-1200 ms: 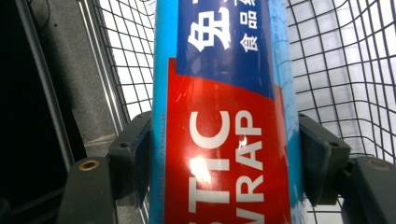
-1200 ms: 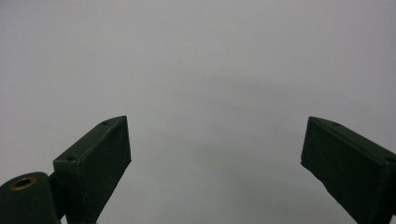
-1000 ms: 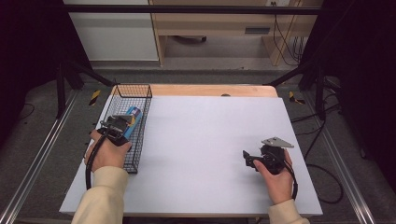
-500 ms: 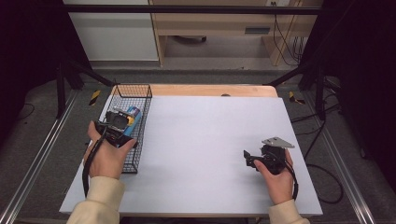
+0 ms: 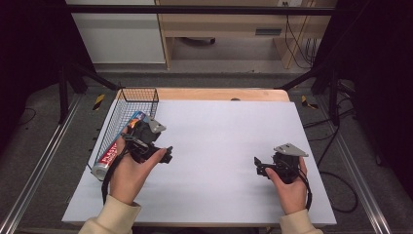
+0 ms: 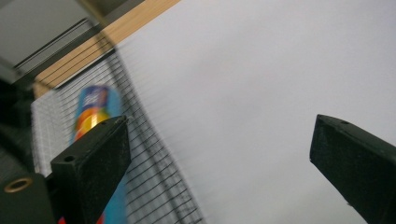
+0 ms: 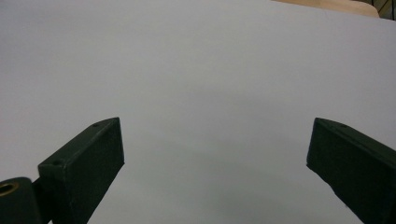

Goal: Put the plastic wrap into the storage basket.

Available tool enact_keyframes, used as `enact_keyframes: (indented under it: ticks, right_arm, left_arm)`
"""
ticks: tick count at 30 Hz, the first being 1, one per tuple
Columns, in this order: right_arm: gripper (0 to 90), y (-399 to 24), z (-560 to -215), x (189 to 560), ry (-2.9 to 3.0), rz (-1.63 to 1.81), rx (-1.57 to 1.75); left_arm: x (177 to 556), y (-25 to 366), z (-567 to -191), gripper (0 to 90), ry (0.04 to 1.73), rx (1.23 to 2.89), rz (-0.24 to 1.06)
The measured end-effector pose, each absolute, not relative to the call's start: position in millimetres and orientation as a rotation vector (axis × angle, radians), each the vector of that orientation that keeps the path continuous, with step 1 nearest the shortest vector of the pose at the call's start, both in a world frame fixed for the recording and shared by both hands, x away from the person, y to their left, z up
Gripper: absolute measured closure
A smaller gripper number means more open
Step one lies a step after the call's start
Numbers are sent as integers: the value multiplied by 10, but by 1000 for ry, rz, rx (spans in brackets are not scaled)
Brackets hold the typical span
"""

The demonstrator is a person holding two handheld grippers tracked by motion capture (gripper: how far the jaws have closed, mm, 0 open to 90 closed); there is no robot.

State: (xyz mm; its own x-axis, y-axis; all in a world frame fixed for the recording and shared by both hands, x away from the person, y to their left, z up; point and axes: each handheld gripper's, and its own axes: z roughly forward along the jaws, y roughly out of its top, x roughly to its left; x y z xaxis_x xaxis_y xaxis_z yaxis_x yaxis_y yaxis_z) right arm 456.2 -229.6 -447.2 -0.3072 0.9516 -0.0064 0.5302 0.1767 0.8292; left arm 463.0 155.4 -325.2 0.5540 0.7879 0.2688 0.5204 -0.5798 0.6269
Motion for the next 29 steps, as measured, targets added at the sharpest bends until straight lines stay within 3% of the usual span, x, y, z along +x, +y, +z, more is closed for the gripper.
enact_keyframes:
  ticks: [8,15,19,24,29]
  right_arm:
    - [41,-2304,-4441,4460,1894,1004,1333]
    - [58,-2461,-4446,4331,1855,987,1378]
    - [76,-2547,-4483,4285,1845,1011,1391]
    - [76,-2625,-4582,4271,1826,1001,1359]
    - [75,-2722,-4625,4247,1745,1035,1340]
  left_arm:
    - [4741,1248,-3455,50,842,2312,645]
    - [4873,1087,-3960,61,694,2274,562]
    - [4844,1102,-4227,58,615,2239,566]
    - [4745,1273,-4480,58,615,2059,601]
    - [4606,1381,-4464,50,565,2008,631]
